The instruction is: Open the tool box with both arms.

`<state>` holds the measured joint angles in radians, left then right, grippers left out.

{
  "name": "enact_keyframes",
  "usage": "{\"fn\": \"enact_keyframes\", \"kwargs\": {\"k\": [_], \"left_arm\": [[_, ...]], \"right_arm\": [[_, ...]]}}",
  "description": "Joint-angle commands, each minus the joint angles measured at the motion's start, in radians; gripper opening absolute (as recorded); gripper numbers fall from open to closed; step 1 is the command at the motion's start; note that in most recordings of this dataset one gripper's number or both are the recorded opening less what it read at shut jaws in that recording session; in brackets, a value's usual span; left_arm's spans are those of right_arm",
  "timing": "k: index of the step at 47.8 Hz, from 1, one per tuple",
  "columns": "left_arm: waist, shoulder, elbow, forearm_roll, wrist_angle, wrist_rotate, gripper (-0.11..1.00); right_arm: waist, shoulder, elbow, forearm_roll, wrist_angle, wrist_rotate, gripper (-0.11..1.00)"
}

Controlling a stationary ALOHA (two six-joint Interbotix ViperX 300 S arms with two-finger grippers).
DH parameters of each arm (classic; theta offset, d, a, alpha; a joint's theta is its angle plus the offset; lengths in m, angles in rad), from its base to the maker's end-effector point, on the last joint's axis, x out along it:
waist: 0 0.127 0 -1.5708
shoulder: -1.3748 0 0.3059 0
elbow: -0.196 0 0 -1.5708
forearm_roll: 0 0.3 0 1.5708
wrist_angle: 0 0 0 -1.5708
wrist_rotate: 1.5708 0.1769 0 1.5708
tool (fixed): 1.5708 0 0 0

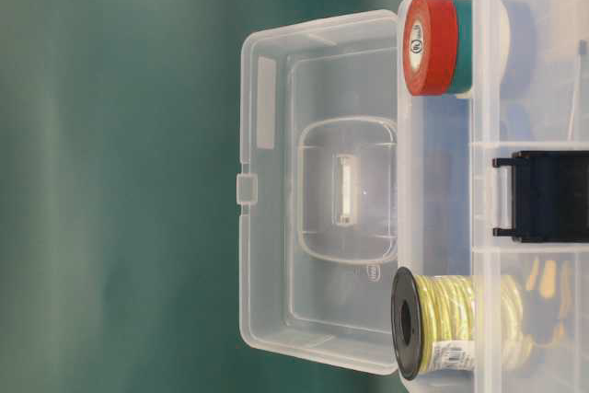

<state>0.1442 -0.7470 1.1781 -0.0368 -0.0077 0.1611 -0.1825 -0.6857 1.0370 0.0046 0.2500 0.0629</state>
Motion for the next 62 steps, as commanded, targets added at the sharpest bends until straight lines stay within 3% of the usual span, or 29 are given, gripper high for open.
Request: {"fn": "enact_keyframes", "kwargs": {"k": [1,11,19,26,40,62], "left_arm": [[-0.002,-0.055,0.011,-0.002,0.029,0.0,0.8],[-0.021,-0.23,0.1,0.0,0.035,0.0,0.8],[-0.028,-0.342,0.183,-0.002,0.029,0.0,0.8],[-0.052,-0.367,0.233,-0.002,-0.031,-0.002,0.8],[-0.147,-0.357,0.239,-0.003,-0.04,-0.02,0.8],[-0.152,-0.356,0.242,-0.002,-0.044,-0.029,0.8]], "right_arm": [[0.009,-0.074,0.021,0.002,0.003,0.002,0.85],[0.012,-0.259,0.152,0.005,-0.04,0.003,0.85],[0.012,-0.331,0.229,0.023,-0.104,0.003,0.85],[0.012,-0.311,0.239,0.034,-0.133,0.003,0.84],[0.021,-0.193,0.307,0.074,-0.278,0.005,0.83],[0.029,-0.189,0.322,0.075,-0.302,0.005,0.83]]}}
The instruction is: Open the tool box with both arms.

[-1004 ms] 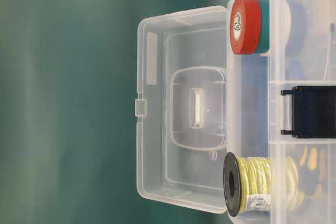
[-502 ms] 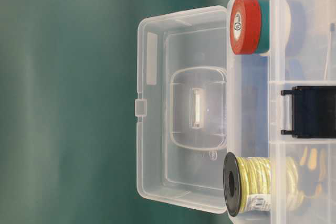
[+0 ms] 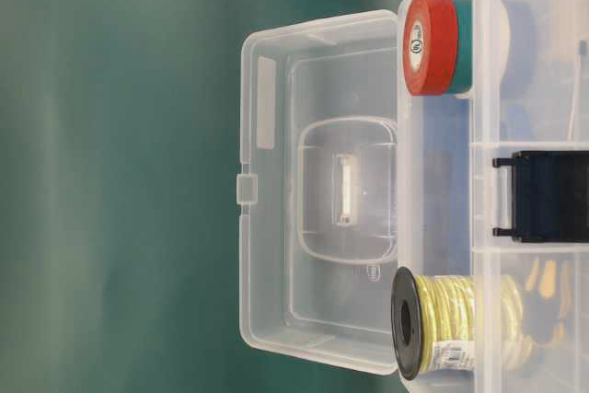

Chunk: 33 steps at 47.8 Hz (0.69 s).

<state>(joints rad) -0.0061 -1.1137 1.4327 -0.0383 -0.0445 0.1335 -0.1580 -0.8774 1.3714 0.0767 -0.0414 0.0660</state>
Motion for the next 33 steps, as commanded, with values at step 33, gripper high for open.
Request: {"fn": "enact_keyframes", "kwargs": {"k": [33], "left_arm": [[-0.002,0.011,-0.011,-0.002,0.003,-0.002,0.8]], "right_arm": [[0.005,-0.029,-0.009,0.0,-0.012,0.0,0.83]]}}
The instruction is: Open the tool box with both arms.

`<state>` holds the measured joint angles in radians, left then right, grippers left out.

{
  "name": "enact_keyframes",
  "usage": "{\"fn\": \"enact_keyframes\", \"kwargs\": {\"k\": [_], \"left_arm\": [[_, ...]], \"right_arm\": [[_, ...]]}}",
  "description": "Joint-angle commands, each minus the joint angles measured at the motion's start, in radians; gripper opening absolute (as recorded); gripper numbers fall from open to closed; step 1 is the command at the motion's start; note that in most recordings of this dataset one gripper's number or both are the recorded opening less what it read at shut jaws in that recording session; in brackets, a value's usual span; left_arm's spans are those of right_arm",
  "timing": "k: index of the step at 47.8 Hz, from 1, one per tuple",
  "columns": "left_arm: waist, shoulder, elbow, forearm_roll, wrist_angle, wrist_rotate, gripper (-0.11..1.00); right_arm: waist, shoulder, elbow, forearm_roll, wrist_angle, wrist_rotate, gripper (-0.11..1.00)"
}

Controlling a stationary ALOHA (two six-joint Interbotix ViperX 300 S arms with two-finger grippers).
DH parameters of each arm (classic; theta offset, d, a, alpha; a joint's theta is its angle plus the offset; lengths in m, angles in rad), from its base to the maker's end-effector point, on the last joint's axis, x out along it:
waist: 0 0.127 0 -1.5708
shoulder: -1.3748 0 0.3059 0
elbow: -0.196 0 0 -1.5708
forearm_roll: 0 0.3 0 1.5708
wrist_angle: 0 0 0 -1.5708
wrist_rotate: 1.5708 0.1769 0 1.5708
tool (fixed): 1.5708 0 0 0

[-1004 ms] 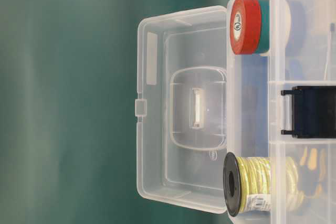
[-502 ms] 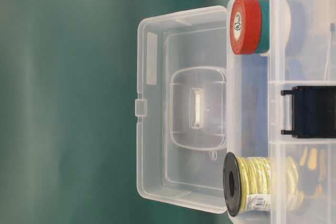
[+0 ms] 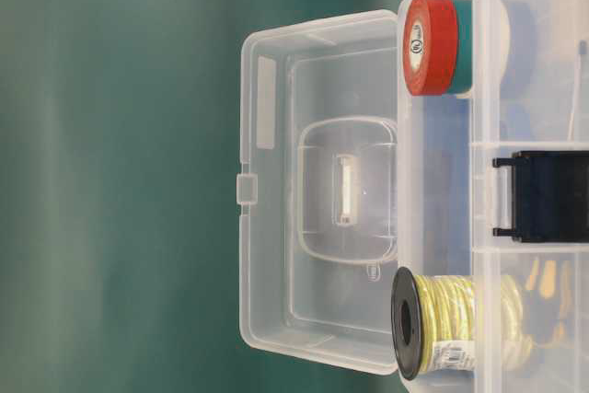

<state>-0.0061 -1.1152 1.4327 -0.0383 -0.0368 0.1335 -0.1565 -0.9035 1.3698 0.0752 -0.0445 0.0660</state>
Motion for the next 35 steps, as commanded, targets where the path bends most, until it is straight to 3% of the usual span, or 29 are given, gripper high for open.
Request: {"fn": "enact_keyframes", "kwargs": {"k": [1,35], "left_arm": [[-0.002,0.012,-0.012,-0.002,-0.005,-0.002,0.8],[-0.002,0.012,-0.012,-0.002,-0.005,-0.002,0.8]], "right_arm": [[0.002,-0.005,-0.008,0.002,-0.009,0.0,0.83],[0.003,-0.032,0.008,0.002,-0.012,0.0,0.83]]}}
